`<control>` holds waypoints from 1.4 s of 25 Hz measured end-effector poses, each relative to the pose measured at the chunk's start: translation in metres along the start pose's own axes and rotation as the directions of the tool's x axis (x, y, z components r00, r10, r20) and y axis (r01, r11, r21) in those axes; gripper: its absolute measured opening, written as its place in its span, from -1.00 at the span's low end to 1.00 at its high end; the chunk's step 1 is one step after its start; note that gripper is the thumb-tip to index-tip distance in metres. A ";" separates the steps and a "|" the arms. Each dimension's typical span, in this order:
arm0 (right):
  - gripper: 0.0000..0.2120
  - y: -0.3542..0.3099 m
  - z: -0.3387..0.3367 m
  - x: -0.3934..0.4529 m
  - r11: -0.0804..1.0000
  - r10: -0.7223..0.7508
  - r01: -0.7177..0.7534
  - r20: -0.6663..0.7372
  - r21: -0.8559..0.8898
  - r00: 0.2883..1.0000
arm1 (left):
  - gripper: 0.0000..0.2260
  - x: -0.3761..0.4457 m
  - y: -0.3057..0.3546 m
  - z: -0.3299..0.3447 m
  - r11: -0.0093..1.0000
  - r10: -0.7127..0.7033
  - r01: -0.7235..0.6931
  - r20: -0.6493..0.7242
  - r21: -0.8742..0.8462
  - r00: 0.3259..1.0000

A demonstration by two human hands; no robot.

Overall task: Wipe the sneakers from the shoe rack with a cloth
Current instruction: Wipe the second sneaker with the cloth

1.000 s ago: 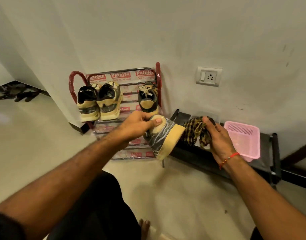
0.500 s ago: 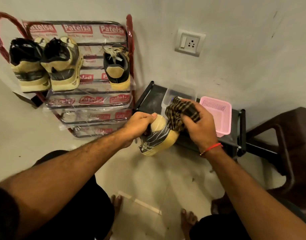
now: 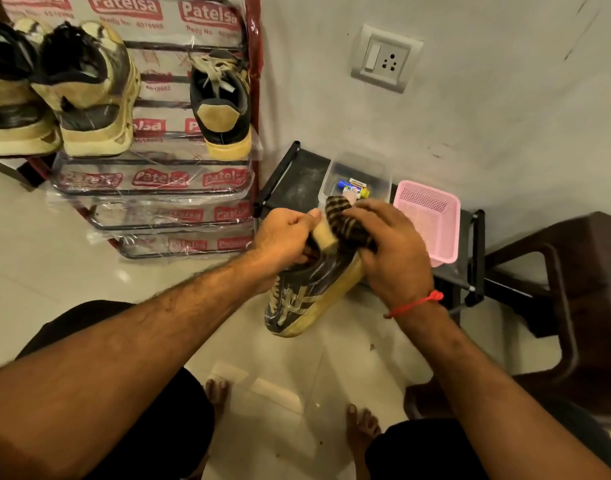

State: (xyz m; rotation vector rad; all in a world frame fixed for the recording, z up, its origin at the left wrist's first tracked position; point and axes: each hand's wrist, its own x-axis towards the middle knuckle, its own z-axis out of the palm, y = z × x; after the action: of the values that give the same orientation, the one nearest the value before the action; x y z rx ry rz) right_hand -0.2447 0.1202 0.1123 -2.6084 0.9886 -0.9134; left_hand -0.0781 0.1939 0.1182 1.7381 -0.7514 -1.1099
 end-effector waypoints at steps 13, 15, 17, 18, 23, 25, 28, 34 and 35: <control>-0.77 -0.001 -0.010 0.001 0.976 -0.176 0.167 0.058 0.141 0.983 | -0.71 -0.002 -0.001 -0.010 0.992 0.102 -0.111 0.149 0.057 0.984; -0.73 0.012 -0.013 0.000 0.985 0.027 -0.039 0.076 0.169 0.997 | -0.75 -0.005 0.005 -0.012 0.992 0.125 -0.127 0.168 0.000 0.978; -0.72 0.009 -0.012 -0.005 0.958 0.121 -0.144 0.104 0.248 0.987 | -0.75 -0.005 0.010 -0.015 0.989 0.147 -0.139 0.152 -0.058 0.977; -0.73 0.003 -0.012 -0.005 0.938 0.147 -0.165 0.082 0.304 0.986 | -0.74 -0.004 0.010 -0.017 0.987 0.153 -0.143 0.145 -0.073 0.978; -0.72 -0.042 -0.020 -0.008 0.900 -0.179 0.150 0.032 0.410 0.983 | -0.73 -0.003 0.006 -0.018 0.983 0.185 -0.177 0.213 -0.056 0.959; -0.75 -0.045 -0.013 -0.013 0.899 -0.353 0.324 0.047 0.294 0.935 | -0.72 -0.003 0.004 -0.019 0.973 0.226 -0.213 0.204 -0.086 0.952; -0.76 -0.015 -0.003 -0.009 0.952 -0.160 0.144 0.039 0.271 0.986 | -0.68 -0.002 0.004 -0.021 0.973 0.232 -0.230 0.088 -0.030 0.969; -0.79 -0.050 -0.004 -0.020 0.911 -0.017 0.053 -0.091 0.409 0.996 | -0.78 -0.001 0.009 -0.023 0.947 0.189 -0.179 0.014 -0.268 0.982; -0.79 -0.057 -0.006 -0.021 0.908 -0.110 0.139 -0.094 0.396 0.989 | -0.76 -0.001 0.007 -0.023 0.938 0.218 -0.193 0.057 -0.289 0.974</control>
State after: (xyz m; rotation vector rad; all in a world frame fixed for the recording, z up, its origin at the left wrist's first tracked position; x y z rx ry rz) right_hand -0.2299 0.1774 0.1290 -2.3201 0.5735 -1.1106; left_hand -0.0579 0.2005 0.1291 1.3463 -0.7685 -1.0960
